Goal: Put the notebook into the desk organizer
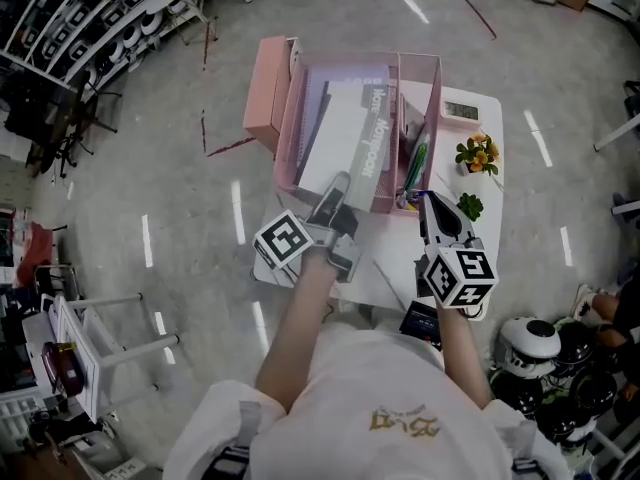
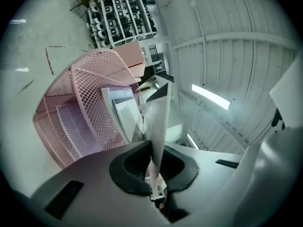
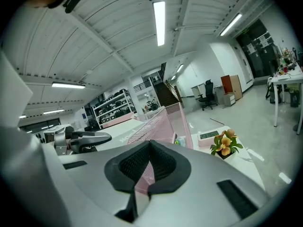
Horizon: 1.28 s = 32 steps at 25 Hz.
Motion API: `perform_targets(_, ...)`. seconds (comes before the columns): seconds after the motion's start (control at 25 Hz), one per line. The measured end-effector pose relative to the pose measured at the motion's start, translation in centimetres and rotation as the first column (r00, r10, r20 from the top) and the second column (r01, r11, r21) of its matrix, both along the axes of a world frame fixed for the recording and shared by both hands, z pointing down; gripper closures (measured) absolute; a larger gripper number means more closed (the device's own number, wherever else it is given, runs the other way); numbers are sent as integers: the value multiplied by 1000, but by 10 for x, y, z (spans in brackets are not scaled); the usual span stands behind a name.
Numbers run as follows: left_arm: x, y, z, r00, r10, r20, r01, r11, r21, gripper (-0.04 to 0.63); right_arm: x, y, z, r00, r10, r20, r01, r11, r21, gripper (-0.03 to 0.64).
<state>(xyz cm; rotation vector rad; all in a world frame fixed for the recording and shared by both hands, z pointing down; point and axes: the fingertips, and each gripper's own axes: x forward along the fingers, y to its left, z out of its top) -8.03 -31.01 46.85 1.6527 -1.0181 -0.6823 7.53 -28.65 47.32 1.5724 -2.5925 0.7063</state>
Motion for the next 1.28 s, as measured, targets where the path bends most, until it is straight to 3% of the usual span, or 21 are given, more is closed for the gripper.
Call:
perform_targets(0.44,9,-28,-3,979,43,199,-36,999,-36,563,12,-34,7,999,-26,47,26,1000,-17,604)
perform_targets(0.64,-4,-40,-5,953,33,302,-25,999,-32,575,19,-43,13,998,-12,65,14,999,-37,604)
perform_targets(0.88,-39,-43,-6,956,-113,270,124,992,-23,581,18,-46,12,998,-9,68,11,999,-36,604)
perform_targets(1.08,-31,-51,-15,950,-94,298,100,995,-3,577,16,-42,10,997,-9,78,12,999,-36,604)
perform_targets(1.28,-15,-58,-18,906,10,422,-3,1000,-17,505,13,-40,5,996,-9,84,12,999,-30,604)
